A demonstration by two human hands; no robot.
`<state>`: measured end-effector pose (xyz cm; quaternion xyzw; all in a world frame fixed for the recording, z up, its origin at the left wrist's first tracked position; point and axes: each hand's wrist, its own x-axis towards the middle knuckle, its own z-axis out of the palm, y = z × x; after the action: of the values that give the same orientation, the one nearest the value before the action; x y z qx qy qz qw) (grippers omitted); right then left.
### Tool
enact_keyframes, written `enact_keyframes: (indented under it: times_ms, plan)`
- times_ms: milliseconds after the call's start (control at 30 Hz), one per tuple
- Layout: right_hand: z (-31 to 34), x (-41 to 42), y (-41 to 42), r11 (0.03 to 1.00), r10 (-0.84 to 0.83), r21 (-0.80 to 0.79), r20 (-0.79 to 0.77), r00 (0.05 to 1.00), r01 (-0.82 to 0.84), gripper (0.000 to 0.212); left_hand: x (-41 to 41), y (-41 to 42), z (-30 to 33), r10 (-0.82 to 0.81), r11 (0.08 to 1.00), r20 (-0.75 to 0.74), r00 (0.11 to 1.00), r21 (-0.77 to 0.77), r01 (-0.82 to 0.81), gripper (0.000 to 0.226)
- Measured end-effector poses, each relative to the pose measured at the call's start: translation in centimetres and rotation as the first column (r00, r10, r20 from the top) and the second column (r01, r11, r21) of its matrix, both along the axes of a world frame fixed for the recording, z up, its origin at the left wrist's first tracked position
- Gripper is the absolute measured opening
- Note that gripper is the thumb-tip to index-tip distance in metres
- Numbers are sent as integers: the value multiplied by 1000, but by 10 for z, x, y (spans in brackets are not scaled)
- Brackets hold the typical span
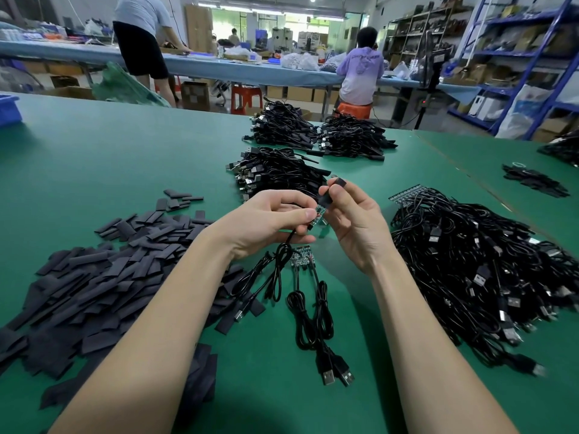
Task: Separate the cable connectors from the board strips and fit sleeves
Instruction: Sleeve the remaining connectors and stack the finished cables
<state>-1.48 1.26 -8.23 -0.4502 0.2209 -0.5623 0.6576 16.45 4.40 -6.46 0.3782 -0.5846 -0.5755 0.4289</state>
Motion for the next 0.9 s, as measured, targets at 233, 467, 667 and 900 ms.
enact_keyframes:
  times_ms: [233, 467, 667, 900]
  plan:
    - [-4, -4, 5, 994, 97, 57, 15, 995, -97, 7, 4, -2, -1, 44, 999, 42, 998, -29, -42, 14]
    - [-3, -9, 3, 998, 61, 22, -76, 995, -59, 14, -1, -3, -3, 165, 977, 49, 985, -141, -157, 11]
    - [-7, -7, 2, 998, -12, 64, -81, 997, 17, 11, 2, -2, -2, 225, 951, 157, 962, -250, -181, 12]
    - [-8, -5, 3, 995, -24, 95, -77, 997, 32, 11, 2, -2, -4, 281, 915, 197, 939, -350, -200, 14]
